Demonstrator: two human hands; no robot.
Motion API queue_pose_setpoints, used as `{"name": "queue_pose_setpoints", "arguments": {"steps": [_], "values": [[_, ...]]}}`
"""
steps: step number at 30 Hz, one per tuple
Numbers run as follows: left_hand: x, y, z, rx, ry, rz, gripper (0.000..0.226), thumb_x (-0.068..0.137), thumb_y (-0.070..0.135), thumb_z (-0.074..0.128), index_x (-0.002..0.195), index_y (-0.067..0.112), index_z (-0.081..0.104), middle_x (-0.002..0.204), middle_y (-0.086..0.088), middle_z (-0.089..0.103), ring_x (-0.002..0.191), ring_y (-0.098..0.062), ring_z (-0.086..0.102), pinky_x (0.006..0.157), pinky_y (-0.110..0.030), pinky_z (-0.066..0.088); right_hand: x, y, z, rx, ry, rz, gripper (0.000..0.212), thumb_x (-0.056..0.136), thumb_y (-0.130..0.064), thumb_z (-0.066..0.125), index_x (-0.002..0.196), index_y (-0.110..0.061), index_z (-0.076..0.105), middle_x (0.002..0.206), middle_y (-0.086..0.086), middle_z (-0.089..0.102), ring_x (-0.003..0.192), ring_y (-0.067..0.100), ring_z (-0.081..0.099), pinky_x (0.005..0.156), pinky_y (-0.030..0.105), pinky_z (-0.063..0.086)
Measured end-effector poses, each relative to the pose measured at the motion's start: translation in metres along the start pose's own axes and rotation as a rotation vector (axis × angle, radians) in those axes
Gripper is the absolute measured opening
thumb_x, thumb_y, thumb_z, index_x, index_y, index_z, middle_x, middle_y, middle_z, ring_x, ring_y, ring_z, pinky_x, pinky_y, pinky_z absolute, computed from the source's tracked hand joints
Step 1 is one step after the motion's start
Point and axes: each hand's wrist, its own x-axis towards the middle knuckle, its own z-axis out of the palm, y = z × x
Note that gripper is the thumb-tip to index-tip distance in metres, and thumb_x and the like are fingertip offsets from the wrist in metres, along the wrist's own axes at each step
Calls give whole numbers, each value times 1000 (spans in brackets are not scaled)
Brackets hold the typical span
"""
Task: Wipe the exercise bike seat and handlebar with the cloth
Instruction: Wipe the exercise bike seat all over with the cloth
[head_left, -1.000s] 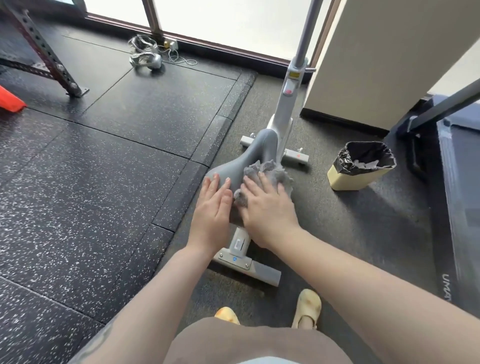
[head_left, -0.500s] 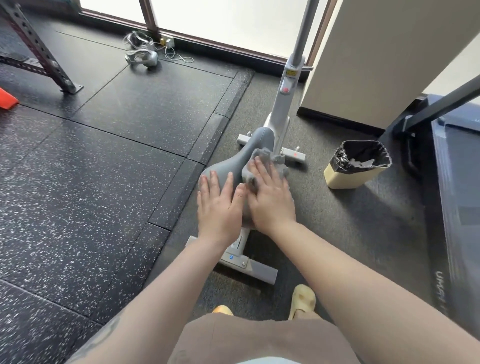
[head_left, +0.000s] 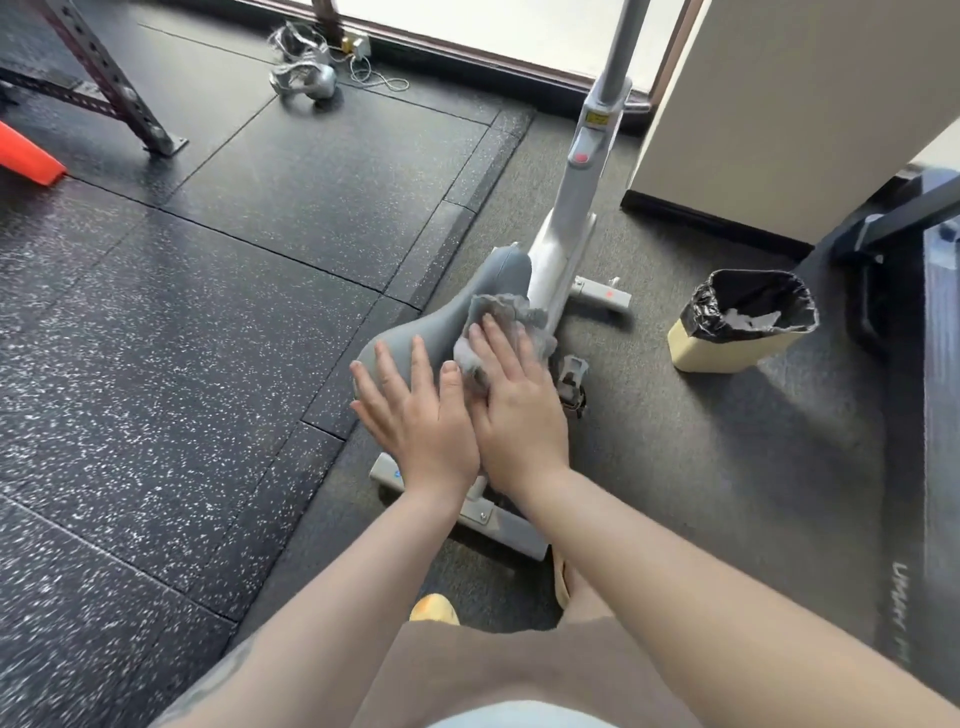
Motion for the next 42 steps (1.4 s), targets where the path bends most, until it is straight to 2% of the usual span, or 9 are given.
{"name": "queue_pose_setpoints", "arguments": {"steps": [6,12,17,22,27,30,34,38,42], "values": [[13,23,14,-16,114,-245,45,97,41,33,141,35,37,159,9,10,146,-17,-10,115,-46,-11,9,33,-14,71,-147,-289,53,96,-24,45,147,-17,30,156,-3,24,147,18,4,119,34,-2],[14,34,24,120,205,-276,47,94,39,38,140,33,37,159,8,9,146,-14,-7,114,-51,-11,67,36,-11,47,-140,-219,53,99,-32,38,148,-19,25,157,-3,20,147,18,-1,118,48,7],[11,34,29,190,248,-239,51,94,41,26,144,33,31,160,3,8,146,-14,-5,114,-52,-11,89,79,-40,-174,-351,-764,53,96,-37,32,148,-29,26,155,-11,23,145,9,7,119,39,6],[-4,32,37,374,315,-178,58,94,42,32,148,22,23,159,-2,12,147,-18,3,117,-46,-2,122,47,-32,-191,-297,-358,49,100,-37,29,147,-23,29,156,-6,24,146,17,7,118,41,2],[-26,33,40,301,360,-168,64,96,46,27,149,11,18,158,-4,13,147,-18,2,120,-39,4,126,28,-35,-147,-537,-775,40,99,-37,31,128,-20,53,138,5,52,132,25,38,110,41,26],[-29,32,42,278,357,-212,66,97,42,35,150,10,11,159,-6,5,147,-19,-5,120,-38,3,187,26,-47,-385,-607,-625,47,99,-38,25,108,-9,60,117,18,62,112,34,54,93,41,37],[-29,35,43,250,377,-281,70,96,46,33,150,12,5,160,-5,-3,146,-18,-10,120,-38,3,181,-19,-18,-632,-712,-588,39,95,-30,29,127,-16,46,132,13,55,120,34,51,96,44,38],[-31,30,41,138,381,-243,71,93,52,32,151,24,0,160,7,-5,145,-7,-14,119,-35,4,138,-52,0,-440,-781,-828,42,99,-30,25,137,-19,39,136,6,53,120,31,52,93,44,40],[-35,10,29,96,341,-157,73,91,55,34,151,22,11,159,10,3,144,-2,-8,119,-32,7,186,-22,-5,-407,-989,-688,25,98,-24,35,85,-8,50,91,16,62,78,28,58,62,27,35]]}}
